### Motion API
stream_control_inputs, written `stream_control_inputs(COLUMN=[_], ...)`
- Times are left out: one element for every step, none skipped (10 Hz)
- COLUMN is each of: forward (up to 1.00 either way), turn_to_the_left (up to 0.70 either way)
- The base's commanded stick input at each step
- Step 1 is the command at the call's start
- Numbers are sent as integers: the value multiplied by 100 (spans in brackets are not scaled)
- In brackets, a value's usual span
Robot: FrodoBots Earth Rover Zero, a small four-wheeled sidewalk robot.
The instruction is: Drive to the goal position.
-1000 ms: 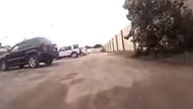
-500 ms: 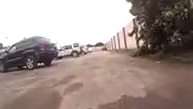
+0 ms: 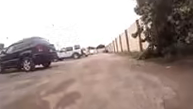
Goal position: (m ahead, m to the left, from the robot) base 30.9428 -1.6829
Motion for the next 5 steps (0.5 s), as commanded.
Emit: stream_control_inputs(forward=[85,85,85,85,85], turn_to_the_left=[0,0,0,0,-4])
